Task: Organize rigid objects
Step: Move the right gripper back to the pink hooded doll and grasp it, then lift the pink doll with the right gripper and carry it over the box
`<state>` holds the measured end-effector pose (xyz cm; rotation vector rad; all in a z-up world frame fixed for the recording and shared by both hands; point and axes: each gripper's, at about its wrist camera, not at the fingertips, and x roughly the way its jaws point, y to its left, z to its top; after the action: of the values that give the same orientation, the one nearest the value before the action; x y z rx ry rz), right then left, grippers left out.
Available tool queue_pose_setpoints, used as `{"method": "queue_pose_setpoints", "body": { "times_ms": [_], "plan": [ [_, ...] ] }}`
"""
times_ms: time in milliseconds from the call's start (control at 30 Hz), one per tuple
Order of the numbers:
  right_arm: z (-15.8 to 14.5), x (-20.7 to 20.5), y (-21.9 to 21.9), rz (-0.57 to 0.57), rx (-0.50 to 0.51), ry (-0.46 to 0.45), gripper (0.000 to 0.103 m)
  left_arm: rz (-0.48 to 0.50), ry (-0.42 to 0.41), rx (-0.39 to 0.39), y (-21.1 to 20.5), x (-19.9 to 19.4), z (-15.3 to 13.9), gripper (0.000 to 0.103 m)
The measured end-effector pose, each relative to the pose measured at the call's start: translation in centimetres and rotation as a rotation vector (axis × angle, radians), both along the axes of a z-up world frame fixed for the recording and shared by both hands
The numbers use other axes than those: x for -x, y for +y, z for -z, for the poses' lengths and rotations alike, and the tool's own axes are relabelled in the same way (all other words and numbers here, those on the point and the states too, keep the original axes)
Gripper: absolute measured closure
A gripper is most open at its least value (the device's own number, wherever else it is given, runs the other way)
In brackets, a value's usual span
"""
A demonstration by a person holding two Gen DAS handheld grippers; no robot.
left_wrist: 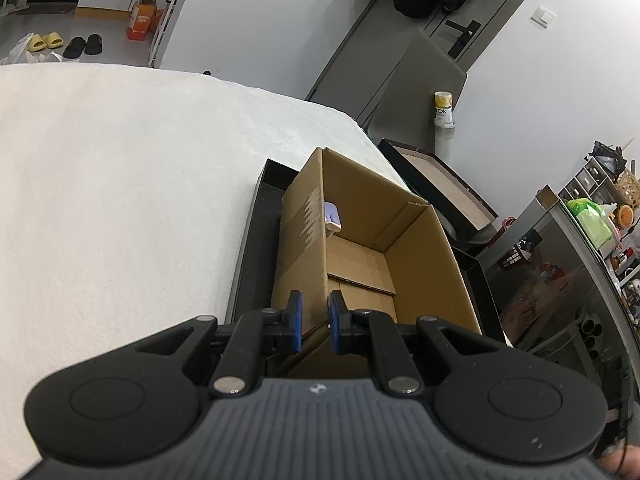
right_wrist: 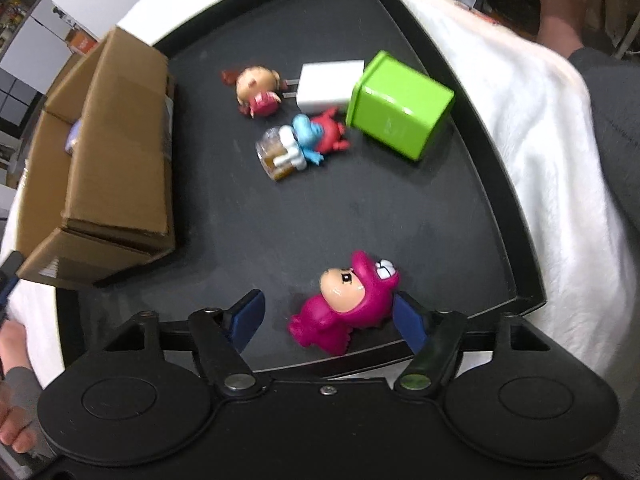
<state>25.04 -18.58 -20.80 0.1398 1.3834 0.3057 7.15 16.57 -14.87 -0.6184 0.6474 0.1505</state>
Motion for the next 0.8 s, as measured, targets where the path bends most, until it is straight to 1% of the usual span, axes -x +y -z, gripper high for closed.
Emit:
{"method": "queue_pose_setpoints", "body": {
  "times_ms": [100,167,200,533,800],
  "plan": [
    [1.0,0.0,-0.1,0.023,0.008,0.005,0.044,0.0,0.001,0.002,0.1,0.0,0.0,0.09],
    [1.0,0.0,0.0,0.02,0.006,-0.022,0.045,-0.001,0.001,0.005,0.1,0.0,0.1,0.09],
    [1.0,0.0,0.1,0.009,0.009,-0.031,0.053,0.0,0.0,0.004,0.1,0.0,0.1,0.09],
    [0.4,-0.5,0.8,-0.025,0.016,-0.04,0.053,-0.003,0.001,0.006,0.2,0.1,0.2,0.09],
    [-1.0,-0.2,1.0,-0.043,0.02,-0.067,0.053,-0.008,0.001,0.01,0.3,0.1,0.3,0.09]
  ]
}}
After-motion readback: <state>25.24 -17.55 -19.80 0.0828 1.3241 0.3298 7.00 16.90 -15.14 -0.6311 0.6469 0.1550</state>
